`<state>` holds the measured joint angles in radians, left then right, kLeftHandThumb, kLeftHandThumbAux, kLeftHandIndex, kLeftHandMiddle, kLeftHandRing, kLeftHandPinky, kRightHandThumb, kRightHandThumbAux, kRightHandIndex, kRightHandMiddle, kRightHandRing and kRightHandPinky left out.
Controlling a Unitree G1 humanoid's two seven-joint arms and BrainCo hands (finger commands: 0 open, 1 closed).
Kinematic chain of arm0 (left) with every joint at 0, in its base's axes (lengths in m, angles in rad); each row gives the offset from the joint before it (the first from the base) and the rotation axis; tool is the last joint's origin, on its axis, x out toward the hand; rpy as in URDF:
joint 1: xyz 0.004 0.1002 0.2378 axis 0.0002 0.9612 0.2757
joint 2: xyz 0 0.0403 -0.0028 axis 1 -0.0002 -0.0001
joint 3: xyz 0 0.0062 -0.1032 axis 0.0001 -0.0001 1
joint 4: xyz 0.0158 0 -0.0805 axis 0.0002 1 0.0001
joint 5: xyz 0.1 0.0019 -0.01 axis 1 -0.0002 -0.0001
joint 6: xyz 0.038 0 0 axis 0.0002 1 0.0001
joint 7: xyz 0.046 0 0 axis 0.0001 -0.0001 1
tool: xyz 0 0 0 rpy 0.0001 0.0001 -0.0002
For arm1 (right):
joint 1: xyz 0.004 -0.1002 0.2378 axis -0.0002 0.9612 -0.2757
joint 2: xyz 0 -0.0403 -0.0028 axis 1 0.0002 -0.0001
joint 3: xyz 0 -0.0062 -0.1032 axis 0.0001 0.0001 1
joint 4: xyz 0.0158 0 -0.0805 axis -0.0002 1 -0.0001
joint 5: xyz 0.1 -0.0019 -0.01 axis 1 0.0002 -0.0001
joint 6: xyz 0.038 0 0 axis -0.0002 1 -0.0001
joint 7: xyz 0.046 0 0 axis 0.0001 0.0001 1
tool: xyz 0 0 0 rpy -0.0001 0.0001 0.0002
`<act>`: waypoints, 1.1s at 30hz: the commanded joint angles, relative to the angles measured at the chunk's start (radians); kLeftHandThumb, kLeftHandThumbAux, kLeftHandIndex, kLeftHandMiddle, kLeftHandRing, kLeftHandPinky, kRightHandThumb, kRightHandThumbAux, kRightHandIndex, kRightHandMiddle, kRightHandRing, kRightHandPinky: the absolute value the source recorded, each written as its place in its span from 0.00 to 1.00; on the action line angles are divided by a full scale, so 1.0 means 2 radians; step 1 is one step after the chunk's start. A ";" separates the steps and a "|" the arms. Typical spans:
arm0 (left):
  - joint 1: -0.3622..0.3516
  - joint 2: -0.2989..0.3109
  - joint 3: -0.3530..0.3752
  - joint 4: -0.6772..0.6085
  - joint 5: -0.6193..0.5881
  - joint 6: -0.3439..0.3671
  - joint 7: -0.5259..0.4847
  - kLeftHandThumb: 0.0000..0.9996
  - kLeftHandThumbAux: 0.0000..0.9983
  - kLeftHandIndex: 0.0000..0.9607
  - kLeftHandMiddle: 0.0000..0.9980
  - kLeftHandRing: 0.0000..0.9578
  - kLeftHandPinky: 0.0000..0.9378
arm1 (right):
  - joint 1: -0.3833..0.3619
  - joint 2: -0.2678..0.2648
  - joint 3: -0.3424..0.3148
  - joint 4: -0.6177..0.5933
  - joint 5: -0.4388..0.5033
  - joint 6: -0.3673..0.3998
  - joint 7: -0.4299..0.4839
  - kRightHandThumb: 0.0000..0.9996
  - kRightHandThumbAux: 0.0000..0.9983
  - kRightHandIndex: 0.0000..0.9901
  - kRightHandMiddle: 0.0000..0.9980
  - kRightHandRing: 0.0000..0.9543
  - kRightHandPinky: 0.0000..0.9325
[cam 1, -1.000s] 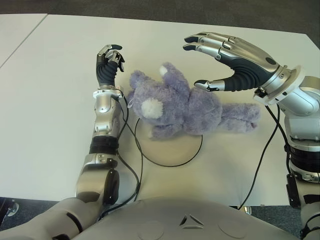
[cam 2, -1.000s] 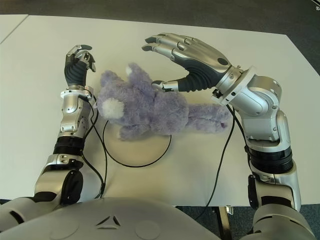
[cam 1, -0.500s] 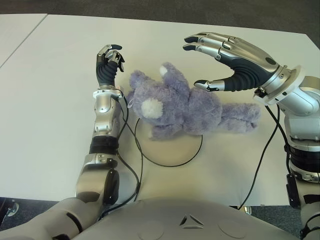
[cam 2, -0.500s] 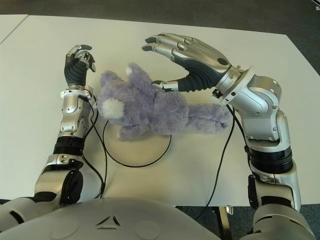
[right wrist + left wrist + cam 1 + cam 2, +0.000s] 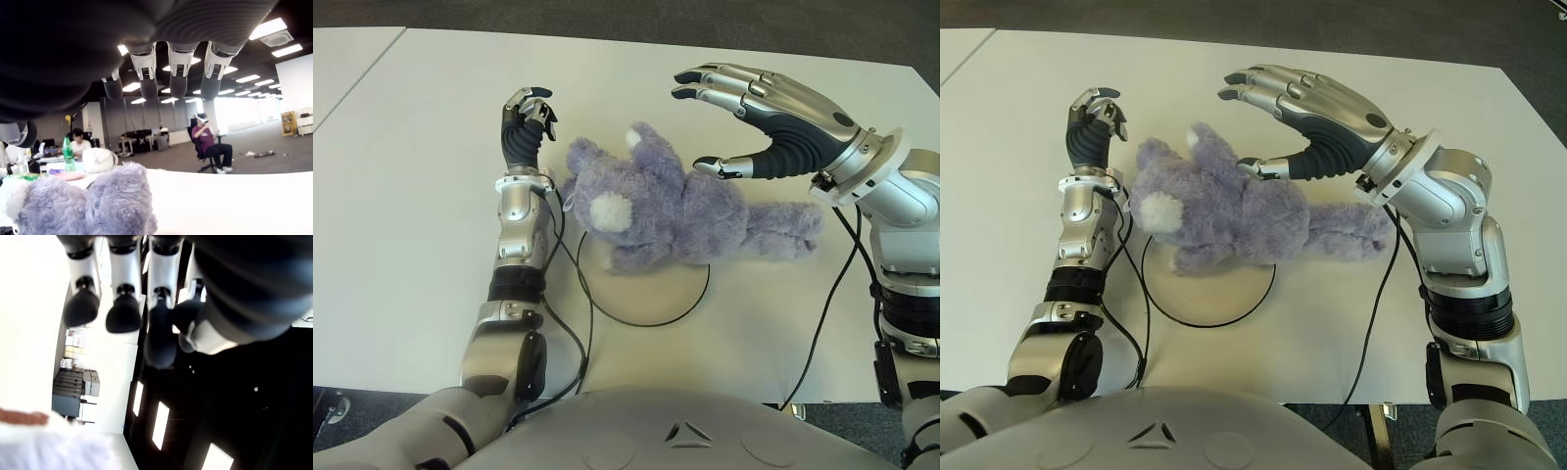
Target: Put the doll into the plate.
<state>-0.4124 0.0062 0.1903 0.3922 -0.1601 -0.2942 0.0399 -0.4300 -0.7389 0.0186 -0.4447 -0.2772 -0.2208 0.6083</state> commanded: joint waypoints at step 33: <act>0.000 0.001 0.001 0.004 -0.001 0.005 -0.002 0.72 0.70 0.46 0.80 0.83 0.82 | 0.026 0.002 0.004 0.157 -0.192 -0.025 -0.217 0.11 0.44 0.00 0.00 0.00 0.00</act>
<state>-0.4135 0.0065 0.1897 0.3920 -0.1598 -0.2941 0.0398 -0.4173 -0.7380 0.0147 -0.2599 -0.5627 -0.2383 0.2869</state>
